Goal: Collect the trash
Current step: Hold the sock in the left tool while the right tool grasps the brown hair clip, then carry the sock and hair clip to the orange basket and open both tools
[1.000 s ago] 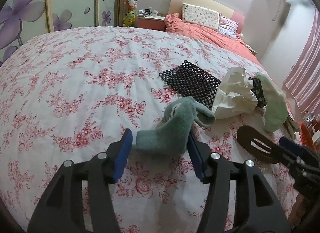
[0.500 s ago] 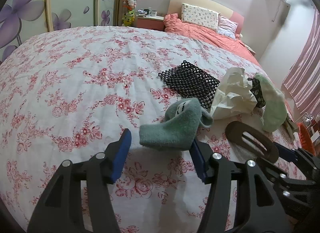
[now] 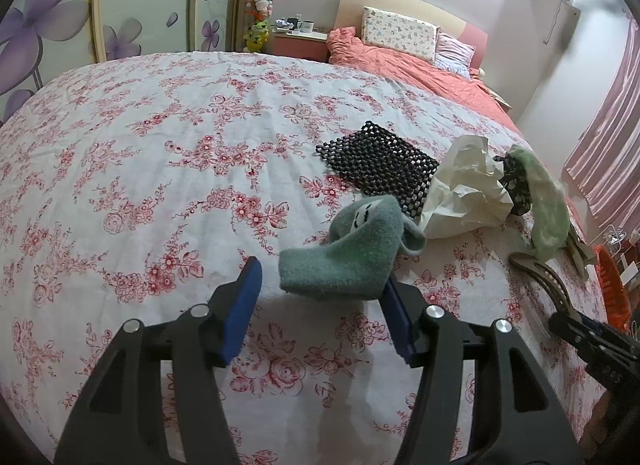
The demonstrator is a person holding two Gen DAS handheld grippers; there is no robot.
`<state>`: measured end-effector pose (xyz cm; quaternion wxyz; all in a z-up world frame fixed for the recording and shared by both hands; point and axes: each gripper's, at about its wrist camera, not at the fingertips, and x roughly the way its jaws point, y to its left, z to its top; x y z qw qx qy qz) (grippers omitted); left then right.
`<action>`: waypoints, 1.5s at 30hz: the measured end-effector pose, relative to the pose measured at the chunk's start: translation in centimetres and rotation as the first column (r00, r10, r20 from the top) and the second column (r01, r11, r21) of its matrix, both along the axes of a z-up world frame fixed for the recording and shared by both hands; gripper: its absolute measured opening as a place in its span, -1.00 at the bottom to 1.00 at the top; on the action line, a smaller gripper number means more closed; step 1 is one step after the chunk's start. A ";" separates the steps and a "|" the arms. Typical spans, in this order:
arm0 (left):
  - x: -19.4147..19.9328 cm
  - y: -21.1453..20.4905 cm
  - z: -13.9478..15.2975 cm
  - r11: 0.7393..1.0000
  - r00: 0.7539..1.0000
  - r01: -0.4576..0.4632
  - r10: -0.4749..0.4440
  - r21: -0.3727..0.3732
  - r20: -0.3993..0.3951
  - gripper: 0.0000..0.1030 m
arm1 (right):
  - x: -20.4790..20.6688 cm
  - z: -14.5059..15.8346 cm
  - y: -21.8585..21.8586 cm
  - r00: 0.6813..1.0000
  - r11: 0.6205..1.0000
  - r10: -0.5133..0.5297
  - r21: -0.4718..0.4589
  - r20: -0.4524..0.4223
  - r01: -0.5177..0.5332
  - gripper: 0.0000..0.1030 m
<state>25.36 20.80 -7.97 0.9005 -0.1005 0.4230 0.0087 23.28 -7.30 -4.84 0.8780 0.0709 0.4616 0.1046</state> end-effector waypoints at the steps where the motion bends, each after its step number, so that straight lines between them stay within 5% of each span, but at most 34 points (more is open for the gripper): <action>1: 0.0 0.1 0.0 1.000 1.000 0.000 0.000 0.001 0.000 0.13 | -0.1 0.0 0.0 1.000 1.000 0.003 -0.009 0.005 -0.003 -0.32; 6: 0.0 0.0 0.0 1.000 1.000 0.001 -0.001 0.000 0.000 0.13 | 0.4 -0.1 0.6 0.999 0.999 0.021 -0.036 0.037 -0.020 -0.14; 17: 0.0 0.0 0.0 1.000 1.000 0.001 -0.001 0.001 -0.001 0.13 | 0.8 -0.4 1.1 0.995 0.996 0.047 -0.081 0.087 -0.040 -0.14; 29: 0.1 0.2 0.0 1.000 1.000 -0.007 0.007 -0.009 0.002 0.13 | 0.7 -0.4 0.0 0.996 0.999 0.036 0.001 0.083 -0.036 -0.14; 34: 0.2 -0.3 0.0 0.999 1.000 -0.003 0.003 0.044 -0.010 0.13 | 0.8 -0.3 0.8 0.995 0.997 0.048 -0.068 0.086 -0.043 -0.13; 35: 0.2 -0.4 0.0 0.999 1.000 0.000 0.001 0.052 -0.012 0.11 | 0.8 -0.3 1.1 0.995 0.995 0.056 -0.090 0.087 -0.048 -0.13; 39: 0.4 -1.1 0.1 0.997 1.000 0.022 -0.021 0.078 -0.015 -0.52 | 0.9 0.0 1.6 0.992 0.992 0.100 -0.090 0.072 -0.093 -0.36; 45: -0.5 -2.2 1.0 0.996 0.999 0.050 -0.050 0.078 0.009 -0.70 | -0.4 2.1 0.3 0.989 0.996 0.081 -0.042 0.123 -0.076 -0.39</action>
